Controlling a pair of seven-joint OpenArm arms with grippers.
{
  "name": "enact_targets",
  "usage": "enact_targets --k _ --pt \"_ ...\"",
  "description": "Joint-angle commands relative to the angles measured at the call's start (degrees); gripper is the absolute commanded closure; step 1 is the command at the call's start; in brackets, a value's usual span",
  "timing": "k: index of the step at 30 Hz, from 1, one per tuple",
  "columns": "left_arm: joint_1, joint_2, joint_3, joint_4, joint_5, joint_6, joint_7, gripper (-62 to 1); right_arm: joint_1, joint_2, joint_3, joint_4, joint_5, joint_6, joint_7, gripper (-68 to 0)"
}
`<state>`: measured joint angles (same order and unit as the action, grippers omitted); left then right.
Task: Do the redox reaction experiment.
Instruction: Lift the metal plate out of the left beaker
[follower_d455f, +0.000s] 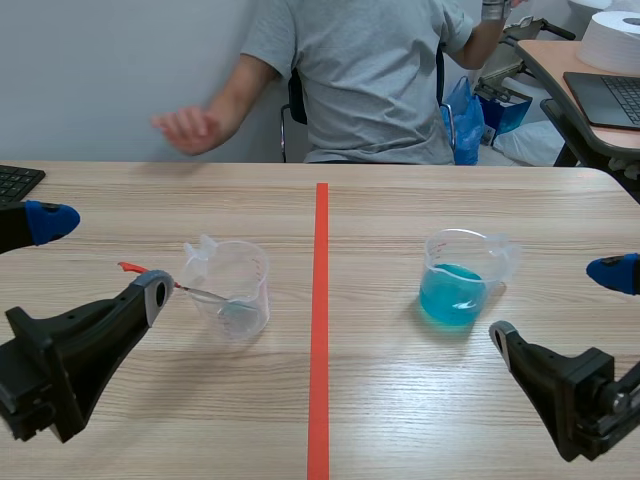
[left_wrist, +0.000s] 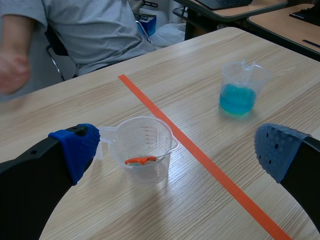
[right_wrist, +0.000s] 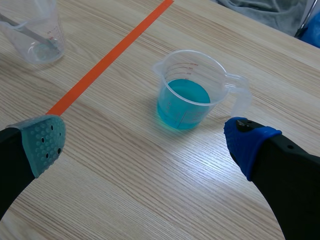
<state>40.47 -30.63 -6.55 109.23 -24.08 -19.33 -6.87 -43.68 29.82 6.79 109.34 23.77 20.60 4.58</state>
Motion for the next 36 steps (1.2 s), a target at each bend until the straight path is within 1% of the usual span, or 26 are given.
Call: enact_targets --k 1,26,28,31,36 --pt "0.3 0.3 -0.3 1.1 -0.4 -0.1 -0.8 -62.3 0.7 0.0 0.3 0.9 0.4 0.0 0.7 -67.9" --pt "0.5 0.3 -0.3 1.1 -0.3 -0.1 -0.8 -62.3 0.7 0.0 0.3 0.9 0.4 0.0 0.7 -67.9" --pt "0.8 0.3 -0.5 1.1 0.1 0.5 -0.7 -62.3 0.7 0.0 0.3 0.9 0.4 0.0 0.7 -67.9" --pt "3.1 0.3 -2.3 1.1 0.3 0.8 -1.1 -62.3 0.7 0.0 0.3 0.9 0.4 0.0 0.9 -67.9" --pt "10.9 0.3 -7.4 1.1 0.3 0.8 -2.9 -62.3 0.7 0.0 0.3 0.9 0.4 0.0 0.9 -67.9"
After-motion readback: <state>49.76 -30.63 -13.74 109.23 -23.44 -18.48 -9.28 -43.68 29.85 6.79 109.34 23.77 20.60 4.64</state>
